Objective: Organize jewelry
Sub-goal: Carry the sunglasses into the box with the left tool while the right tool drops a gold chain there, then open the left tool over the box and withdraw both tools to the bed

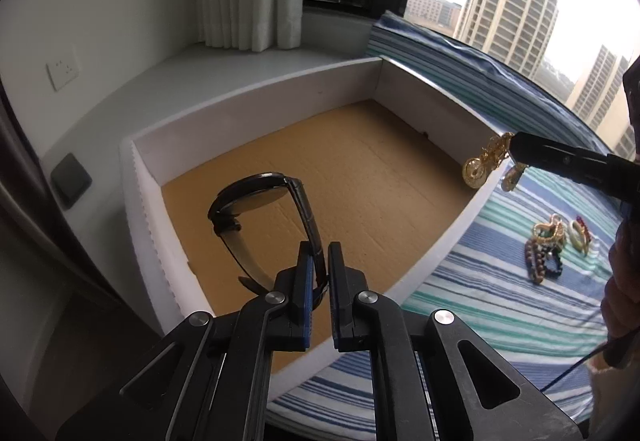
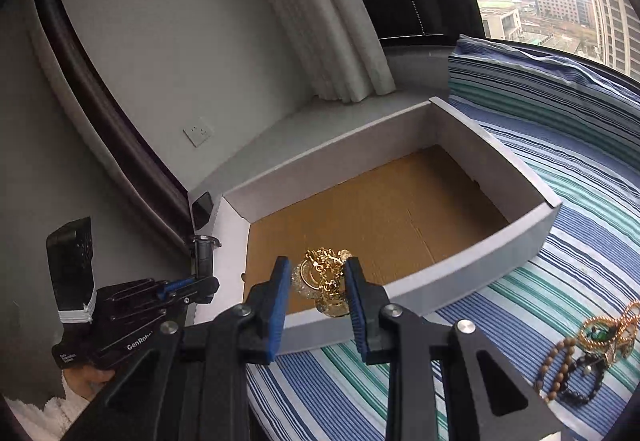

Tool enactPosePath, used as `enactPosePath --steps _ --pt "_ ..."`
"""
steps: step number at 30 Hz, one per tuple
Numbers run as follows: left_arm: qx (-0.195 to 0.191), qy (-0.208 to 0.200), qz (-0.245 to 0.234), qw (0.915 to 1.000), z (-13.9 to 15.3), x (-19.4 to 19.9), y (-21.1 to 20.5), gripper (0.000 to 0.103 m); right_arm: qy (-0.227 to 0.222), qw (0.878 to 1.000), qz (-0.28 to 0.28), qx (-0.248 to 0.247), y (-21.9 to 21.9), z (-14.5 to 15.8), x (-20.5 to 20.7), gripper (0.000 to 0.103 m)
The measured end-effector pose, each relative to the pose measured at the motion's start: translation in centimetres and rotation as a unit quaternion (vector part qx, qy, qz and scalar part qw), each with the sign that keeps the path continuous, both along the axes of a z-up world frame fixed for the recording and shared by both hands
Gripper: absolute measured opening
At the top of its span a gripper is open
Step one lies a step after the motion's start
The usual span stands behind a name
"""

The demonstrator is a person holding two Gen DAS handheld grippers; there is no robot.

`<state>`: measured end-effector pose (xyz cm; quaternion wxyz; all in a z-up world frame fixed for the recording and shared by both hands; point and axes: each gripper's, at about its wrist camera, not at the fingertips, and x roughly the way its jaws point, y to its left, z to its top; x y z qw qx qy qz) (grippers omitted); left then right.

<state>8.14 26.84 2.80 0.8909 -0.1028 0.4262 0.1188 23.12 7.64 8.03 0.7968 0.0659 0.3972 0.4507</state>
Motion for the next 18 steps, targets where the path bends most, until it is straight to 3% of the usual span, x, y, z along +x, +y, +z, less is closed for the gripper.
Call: enactPosePath --steps 4,5,6,8,11,15,18 --pt "0.025 0.018 0.024 0.9992 -2.0 0.4 1.0 0.01 0.007 1.0 0.004 -0.005 3.7 -2.1 1.8 0.03" --pt "0.037 0.019 0.034 0.9985 -2.2 0.4 1.1 0.022 0.005 1.0 0.0 -0.007 4.1 -2.6 2.1 0.03" --pt "0.043 0.019 0.037 0.9982 -2.3 0.4 1.4 0.043 0.004 1.0 -0.006 -0.013 4.4 -3.0 2.3 0.036" --pt "0.05 0.011 0.041 0.9978 -2.1 0.1 1.5 0.07 0.006 1.0 -0.022 -0.02 4.4 -3.4 2.5 0.049" --pt "0.076 -0.015 0.041 0.9961 -1.1 0.0 1.2 0.076 0.007 0.999 -0.036 -0.012 2.4 -3.3 1.9 0.051" --pt "0.095 -0.066 0.036 0.9926 0.2 0.3 0.3 0.083 -0.031 0.998 -0.049 -0.035 -0.7 -3.2 -1.1 0.053" --pt "0.135 -0.1 0.046 0.9847 0.0 1.3 -0.5 0.086 -0.054 0.996 -0.05 -0.056 -3.2 -3.9 -4.2 0.053"
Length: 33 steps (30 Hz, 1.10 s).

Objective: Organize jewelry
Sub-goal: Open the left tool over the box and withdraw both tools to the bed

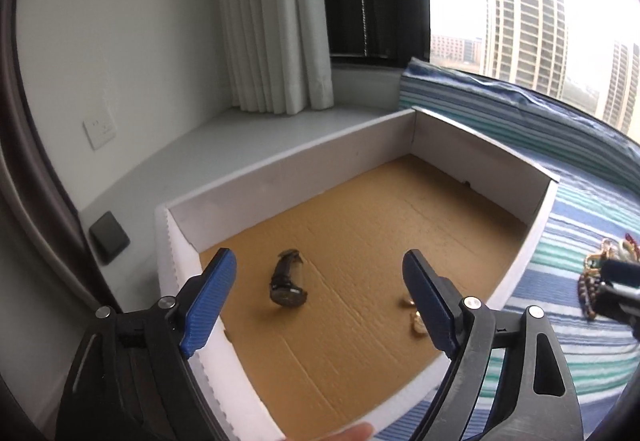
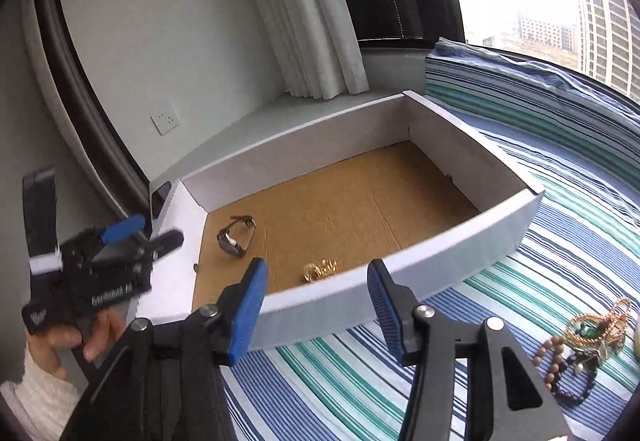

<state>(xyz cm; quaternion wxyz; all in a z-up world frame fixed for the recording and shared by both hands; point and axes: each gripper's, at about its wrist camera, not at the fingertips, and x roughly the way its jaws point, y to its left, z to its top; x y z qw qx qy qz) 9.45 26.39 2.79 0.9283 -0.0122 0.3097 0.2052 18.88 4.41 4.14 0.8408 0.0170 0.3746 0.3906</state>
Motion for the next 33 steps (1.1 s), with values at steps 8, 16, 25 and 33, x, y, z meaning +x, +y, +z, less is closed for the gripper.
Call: enactPosePath --steps 8,16,25,33 --pt "0.052 0.045 -0.015 0.9975 -3.2 2.1 -1.9 0.083 -0.02 0.997 -0.048 -0.049 -8.2 -2.9 -8.6 0.053" --pt "0.095 0.079 -0.02 0.9922 -4.2 -0.5 -4.7 0.083 0.001 0.986 -0.149 -0.075 -15.9 -5.6 -11.4 0.053" --pt "0.064 0.028 0.0 0.9976 -1.6 -4.0 -6.0 0.09 -0.006 0.972 -0.212 -0.105 -20.2 -6.5 -13.4 0.053" --pt "0.023 -0.078 -0.066 0.9945 3.1 -6.9 -13.4 0.102 -0.01 0.958 -0.263 -0.116 -23.3 -6.6 -14.6 0.08"
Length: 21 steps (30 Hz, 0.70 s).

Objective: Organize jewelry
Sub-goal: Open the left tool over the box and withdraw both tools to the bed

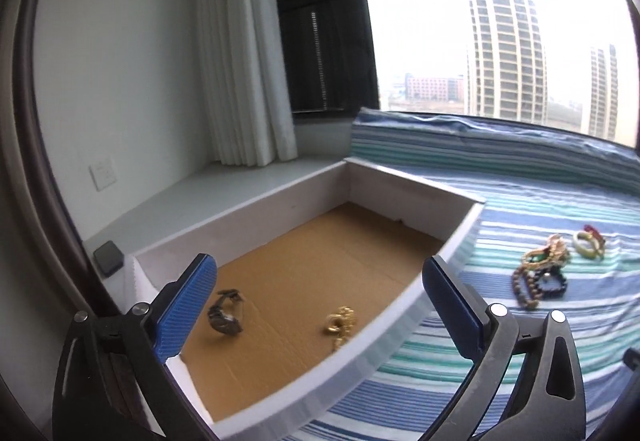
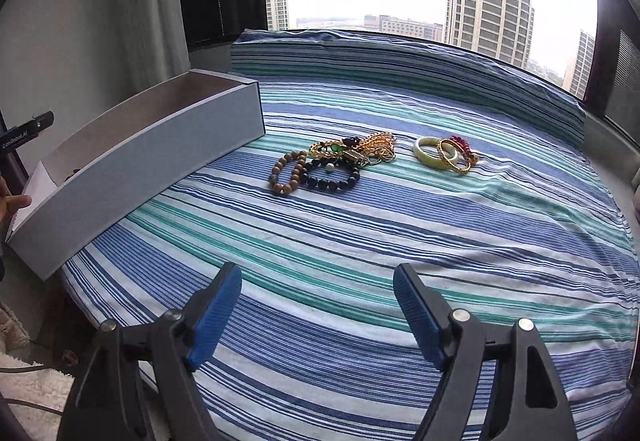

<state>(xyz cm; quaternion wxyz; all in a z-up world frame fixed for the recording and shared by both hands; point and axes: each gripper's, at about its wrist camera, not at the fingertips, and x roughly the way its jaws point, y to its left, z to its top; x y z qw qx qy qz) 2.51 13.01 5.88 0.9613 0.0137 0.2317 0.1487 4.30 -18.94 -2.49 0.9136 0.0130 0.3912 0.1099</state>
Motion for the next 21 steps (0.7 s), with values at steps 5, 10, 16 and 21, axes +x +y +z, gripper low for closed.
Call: enactPosePath --steps 5,10,16,21 --pt "-0.049 0.059 -0.1 0.992 -3.2 2.1 -5.8 0.102 0.004 1.0 -0.012 -0.006 -0.8 -0.4 -0.5 0.08" --pt "-0.064 0.119 -0.165 0.9769 -6.8 2.8 -11.0 0.102 0.008 1.0 -0.014 -0.02 -1.4 -0.8 -1.4 0.08" --pt "-0.058 0.151 -0.205 0.9652 -8.8 0.7 -14.6 0.102 0.004 0.999 -0.033 -0.033 -2.5 -1.3 -2.4 0.08" --pt "-0.049 0.149 -0.213 0.9645 -8.7 -0.3 -15.0 0.102 0.011 0.999 -0.027 -0.031 -2.1 -1.7 -2.3 0.08"
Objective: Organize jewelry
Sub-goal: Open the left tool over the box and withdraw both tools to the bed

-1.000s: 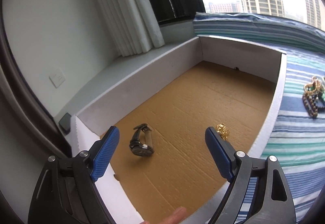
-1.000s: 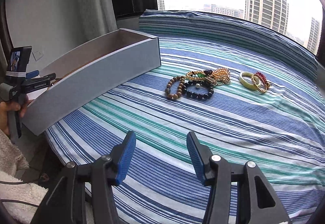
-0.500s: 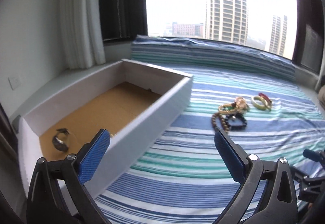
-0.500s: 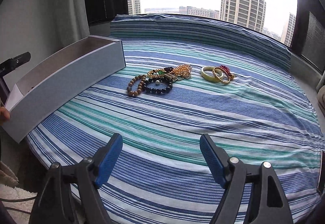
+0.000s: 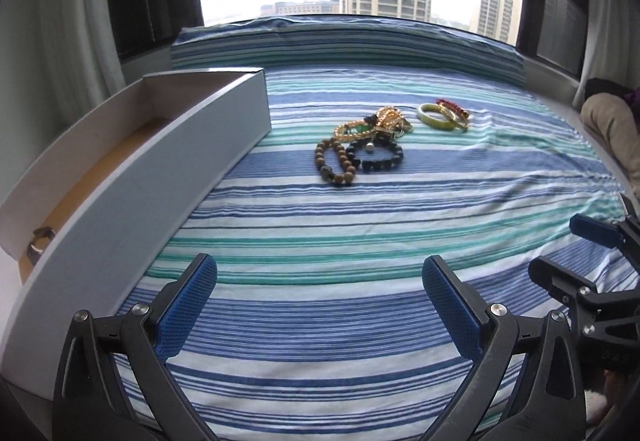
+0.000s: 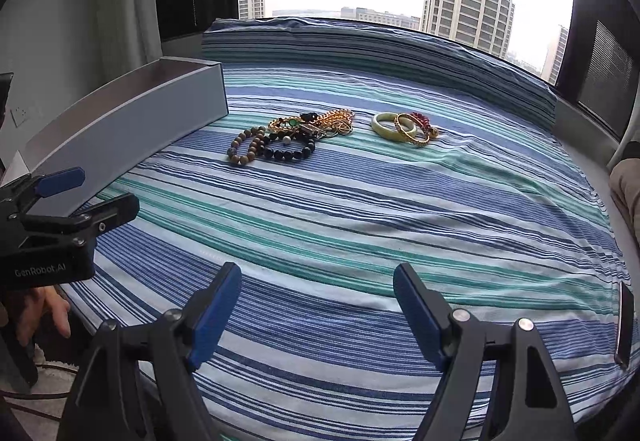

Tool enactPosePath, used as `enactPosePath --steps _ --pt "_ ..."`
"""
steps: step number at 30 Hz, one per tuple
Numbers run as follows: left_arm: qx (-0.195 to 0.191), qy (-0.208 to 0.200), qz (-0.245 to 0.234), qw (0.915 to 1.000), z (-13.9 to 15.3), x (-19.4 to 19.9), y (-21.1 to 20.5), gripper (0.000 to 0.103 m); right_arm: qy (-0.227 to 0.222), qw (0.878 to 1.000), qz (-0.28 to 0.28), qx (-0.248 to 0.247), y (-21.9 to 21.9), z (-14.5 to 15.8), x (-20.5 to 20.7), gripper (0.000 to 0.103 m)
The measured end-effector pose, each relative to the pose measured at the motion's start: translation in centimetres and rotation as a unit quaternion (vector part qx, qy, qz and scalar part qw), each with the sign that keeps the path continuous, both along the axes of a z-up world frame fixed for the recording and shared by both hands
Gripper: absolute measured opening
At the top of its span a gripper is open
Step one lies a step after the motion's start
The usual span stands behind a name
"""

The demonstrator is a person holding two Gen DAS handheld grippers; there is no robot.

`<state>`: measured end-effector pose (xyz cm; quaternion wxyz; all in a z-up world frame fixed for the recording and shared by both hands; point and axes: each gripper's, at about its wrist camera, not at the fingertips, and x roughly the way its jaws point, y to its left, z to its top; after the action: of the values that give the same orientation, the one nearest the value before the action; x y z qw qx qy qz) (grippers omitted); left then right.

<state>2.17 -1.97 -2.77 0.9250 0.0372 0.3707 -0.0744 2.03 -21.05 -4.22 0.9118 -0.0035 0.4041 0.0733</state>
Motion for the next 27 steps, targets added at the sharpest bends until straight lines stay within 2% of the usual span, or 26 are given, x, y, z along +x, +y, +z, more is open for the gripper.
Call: enactPosePath --steps 10,27 --pt "0.001 -0.002 -0.004 1.0 0.3 -1.3 -0.1 0.102 -0.021 0.999 0.022 -0.007 1.7 0.8 -1.0 0.08" --pt "0.001 0.004 0.004 1.0 0.0 -1.5 0.4 0.102 -0.026 1.0 0.013 0.001 1.4 0.8 -1.3 0.08"
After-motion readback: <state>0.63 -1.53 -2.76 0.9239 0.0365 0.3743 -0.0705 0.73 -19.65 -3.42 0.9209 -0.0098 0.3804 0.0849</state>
